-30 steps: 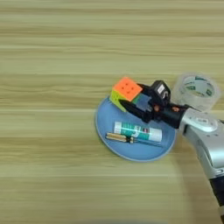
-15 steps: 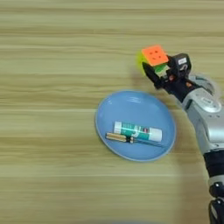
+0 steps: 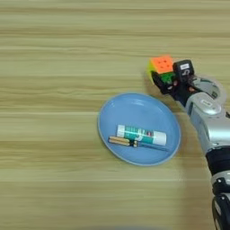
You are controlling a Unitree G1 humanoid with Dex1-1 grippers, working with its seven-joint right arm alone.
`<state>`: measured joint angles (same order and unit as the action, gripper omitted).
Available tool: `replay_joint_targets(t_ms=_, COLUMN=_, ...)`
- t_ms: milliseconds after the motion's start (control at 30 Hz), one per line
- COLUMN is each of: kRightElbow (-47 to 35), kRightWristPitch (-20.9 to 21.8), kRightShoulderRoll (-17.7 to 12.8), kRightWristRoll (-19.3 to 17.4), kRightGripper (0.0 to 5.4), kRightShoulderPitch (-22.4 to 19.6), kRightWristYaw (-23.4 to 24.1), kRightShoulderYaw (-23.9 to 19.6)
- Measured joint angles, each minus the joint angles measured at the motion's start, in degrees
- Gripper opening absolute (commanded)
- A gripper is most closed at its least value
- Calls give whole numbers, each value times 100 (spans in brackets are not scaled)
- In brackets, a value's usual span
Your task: Move the objects on the table
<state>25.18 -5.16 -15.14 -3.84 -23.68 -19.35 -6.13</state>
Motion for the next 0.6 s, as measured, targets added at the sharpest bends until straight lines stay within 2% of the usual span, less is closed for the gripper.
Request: replay_joint_targets(t_ms=600, kRightElbow=61, kRightWristPitch=-348, kRightShoulderRoll=-38, kRightWristRoll=162, kRightGripper=334, kRightShoulderPitch=11, kRightWristYaw=-150, kRightShoulderYaw=210)
